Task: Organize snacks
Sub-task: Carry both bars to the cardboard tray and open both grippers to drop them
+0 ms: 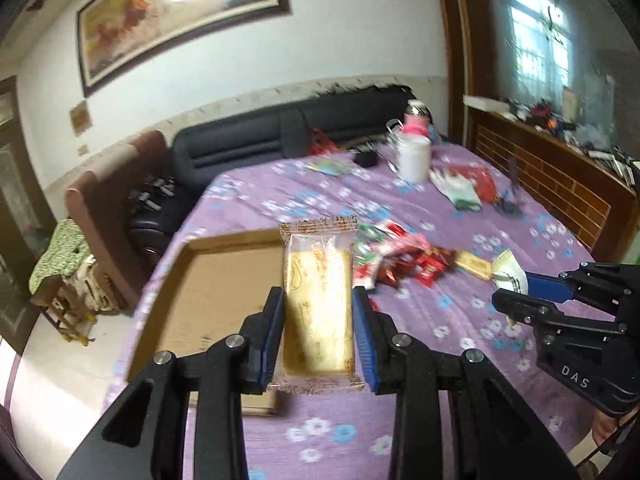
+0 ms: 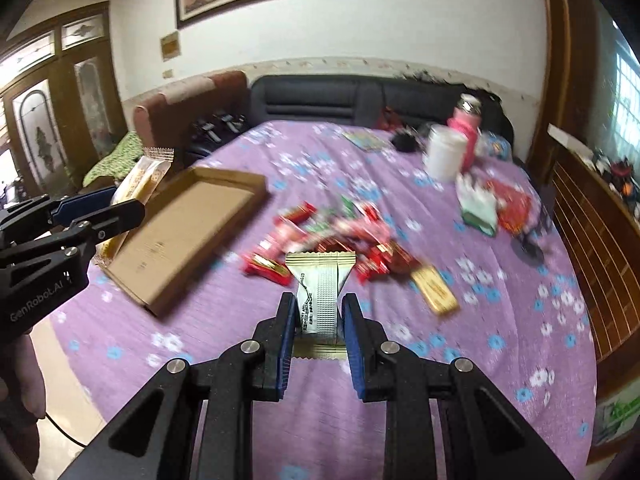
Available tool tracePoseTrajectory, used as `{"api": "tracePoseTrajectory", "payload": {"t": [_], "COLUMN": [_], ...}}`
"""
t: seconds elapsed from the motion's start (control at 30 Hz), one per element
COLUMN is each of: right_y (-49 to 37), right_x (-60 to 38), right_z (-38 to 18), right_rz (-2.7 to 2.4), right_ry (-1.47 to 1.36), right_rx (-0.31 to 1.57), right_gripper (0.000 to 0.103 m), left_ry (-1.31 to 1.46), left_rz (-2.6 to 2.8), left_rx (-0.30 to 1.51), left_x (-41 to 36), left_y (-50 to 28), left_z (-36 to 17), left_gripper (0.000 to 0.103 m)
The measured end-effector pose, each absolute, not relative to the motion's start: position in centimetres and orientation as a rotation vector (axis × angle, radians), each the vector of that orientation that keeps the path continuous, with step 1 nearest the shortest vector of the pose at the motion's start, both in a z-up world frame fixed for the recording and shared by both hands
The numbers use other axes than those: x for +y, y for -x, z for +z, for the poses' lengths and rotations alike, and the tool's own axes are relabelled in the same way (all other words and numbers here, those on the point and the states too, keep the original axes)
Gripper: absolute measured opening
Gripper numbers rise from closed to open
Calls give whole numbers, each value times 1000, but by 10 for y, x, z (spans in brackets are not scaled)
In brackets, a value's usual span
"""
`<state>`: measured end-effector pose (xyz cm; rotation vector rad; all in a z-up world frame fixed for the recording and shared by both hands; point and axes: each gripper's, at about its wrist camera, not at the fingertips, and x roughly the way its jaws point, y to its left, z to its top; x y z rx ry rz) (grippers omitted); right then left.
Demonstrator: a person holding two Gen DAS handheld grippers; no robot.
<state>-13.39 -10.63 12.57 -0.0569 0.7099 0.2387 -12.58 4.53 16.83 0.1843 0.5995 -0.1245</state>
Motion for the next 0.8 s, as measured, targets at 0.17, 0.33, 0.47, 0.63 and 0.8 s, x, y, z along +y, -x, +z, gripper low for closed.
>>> {"api": "tracePoseTrajectory", "payload": {"t": [0.17, 0.33, 0.47, 0.63, 0.8], "right_y": [128, 108, 83, 42, -11], "right_x": [-74, -48, -27, 1, 39], "right_z": [150, 171, 184, 182, 151], "right_rz": [283, 345, 385, 443, 494], "right_ry": [80, 51, 29, 1, -8], "right_rx": [668, 648, 636, 663, 736], "right_gripper": [25, 25, 25, 26, 26], "left_ry": [-182, -181, -194, -165, -85], "left_rz": [-51, 17, 71, 119, 104], "left_rx": [542, 502, 475, 520, 661], "left_x": [79, 110, 131, 166, 197], "left_y": [134, 127, 111, 62, -3], "left_z": [189, 207, 217, 212, 178], "left_gripper": [33, 33, 33, 33, 33]}}
